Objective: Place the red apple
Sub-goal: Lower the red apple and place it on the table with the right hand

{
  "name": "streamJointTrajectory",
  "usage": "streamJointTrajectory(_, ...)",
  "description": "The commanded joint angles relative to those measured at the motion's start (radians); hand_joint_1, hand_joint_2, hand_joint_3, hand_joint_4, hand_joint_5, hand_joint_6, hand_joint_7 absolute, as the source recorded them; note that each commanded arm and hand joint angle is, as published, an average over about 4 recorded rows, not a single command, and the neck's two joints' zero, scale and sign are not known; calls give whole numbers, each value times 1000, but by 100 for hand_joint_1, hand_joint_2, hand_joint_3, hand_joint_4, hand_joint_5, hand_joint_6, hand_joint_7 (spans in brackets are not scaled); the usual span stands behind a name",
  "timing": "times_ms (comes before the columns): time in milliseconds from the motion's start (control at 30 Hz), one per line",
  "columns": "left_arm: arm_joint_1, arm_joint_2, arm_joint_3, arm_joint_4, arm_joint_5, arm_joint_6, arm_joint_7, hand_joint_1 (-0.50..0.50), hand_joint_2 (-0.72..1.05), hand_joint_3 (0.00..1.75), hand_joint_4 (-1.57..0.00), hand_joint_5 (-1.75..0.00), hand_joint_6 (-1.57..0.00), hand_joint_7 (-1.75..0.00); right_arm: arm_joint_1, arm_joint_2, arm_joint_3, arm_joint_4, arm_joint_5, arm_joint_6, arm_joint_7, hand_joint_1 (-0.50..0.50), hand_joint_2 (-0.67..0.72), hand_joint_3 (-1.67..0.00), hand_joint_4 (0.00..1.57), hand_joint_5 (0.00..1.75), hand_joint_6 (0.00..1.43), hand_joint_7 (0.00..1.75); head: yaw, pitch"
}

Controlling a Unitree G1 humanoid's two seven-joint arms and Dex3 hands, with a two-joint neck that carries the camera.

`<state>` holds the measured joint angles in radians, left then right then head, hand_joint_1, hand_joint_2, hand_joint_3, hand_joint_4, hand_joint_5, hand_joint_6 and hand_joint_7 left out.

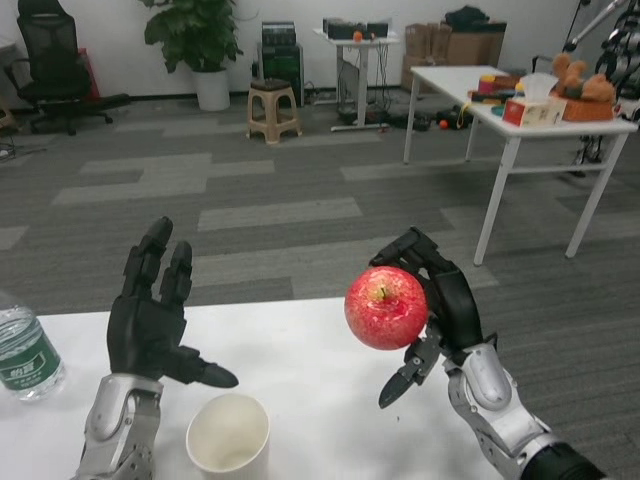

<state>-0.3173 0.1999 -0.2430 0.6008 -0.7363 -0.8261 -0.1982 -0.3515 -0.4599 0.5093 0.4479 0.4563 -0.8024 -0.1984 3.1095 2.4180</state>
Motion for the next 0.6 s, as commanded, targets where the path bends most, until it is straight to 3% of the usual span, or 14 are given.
streamJointTrajectory(33, 3, 0, 5, 0, -5, -7, 3, -36, -19, 4, 0, 0, 0, -35, -8, 4, 36, 45, 2, 3, -5, 42, 66, -16, 101, 165, 61, 147, 1, -32)
streamJointTrajectory(333, -4, 0, -1, 6, -5, -7, 3, -35, -19, 4, 0, 0, 0, -38, 0, 55, 90, 253, 2, 3, 3, 42, 66, -16, 103, 165, 63, 147, -20, -194)
streamJointTrajectory(600, -16, 0, -11, 19, -5, -7, 3, -34, -19, 2, 0, 0, 0, -38, -1, 62, 190, 383, 4, 5, 13, 42, 66, -16, 106, 165, 63, 147, -43, -243)
